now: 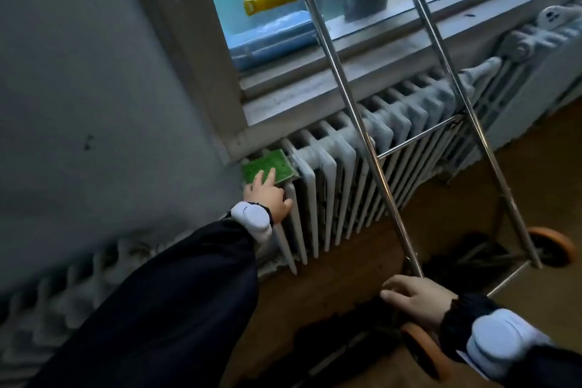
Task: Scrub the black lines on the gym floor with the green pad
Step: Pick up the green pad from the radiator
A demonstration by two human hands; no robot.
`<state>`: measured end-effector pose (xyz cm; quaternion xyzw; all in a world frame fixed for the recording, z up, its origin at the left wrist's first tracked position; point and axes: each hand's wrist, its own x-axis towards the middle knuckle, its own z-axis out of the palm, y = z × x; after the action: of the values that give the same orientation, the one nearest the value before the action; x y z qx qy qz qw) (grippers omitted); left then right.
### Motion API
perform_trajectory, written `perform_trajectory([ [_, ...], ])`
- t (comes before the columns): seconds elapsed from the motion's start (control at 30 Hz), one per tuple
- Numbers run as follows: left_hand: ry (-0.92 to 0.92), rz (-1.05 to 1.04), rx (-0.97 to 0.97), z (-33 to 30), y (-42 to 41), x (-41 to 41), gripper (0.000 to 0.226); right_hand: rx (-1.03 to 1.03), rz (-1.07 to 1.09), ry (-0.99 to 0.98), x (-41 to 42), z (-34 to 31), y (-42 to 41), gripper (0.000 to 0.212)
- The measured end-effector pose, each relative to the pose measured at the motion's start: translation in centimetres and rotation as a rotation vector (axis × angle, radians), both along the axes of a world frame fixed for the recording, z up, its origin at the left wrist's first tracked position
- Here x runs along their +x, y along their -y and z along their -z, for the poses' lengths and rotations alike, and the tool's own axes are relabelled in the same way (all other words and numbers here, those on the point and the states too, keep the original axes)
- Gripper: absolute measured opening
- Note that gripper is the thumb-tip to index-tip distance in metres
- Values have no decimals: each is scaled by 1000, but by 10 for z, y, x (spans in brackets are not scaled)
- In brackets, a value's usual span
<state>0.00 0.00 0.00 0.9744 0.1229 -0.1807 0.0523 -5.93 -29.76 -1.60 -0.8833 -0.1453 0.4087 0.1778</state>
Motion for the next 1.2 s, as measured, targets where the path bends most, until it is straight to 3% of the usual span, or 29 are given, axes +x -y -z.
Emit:
perform_trajectory([
  [0.07,-57,33,107,9,-4,10,40,2,37,-44,9,4,-2,58],
  [0.17,-110,48,165,21,-11,20,42,4,36,-50,18,8,1,42],
  [0.27,-121,53,193,23,-12,23,44,30,71,-53,19,7,3,55],
  [0.4,-24,10,156,7,-8,24,52,31,74,-26,17,-3,7,37],
  [0.6,189,52,29,-67,31,36,48,9,93,27,1,-45,28,36],
  [0.67,241,159,12,-102,68,39,45,30,155,74,-11,-67,49,36],
  [0.9,129,500,-75,-176,211,8,42,36,317,189,-56,-130,121,39],
  [1.13,82,972,-186,-210,439,-86,47,-24,682,366,-186,-187,288,41],
  [1.2,81,1116,-220,-221,521,-140,47,-54,845,396,-258,-205,343,44],
])
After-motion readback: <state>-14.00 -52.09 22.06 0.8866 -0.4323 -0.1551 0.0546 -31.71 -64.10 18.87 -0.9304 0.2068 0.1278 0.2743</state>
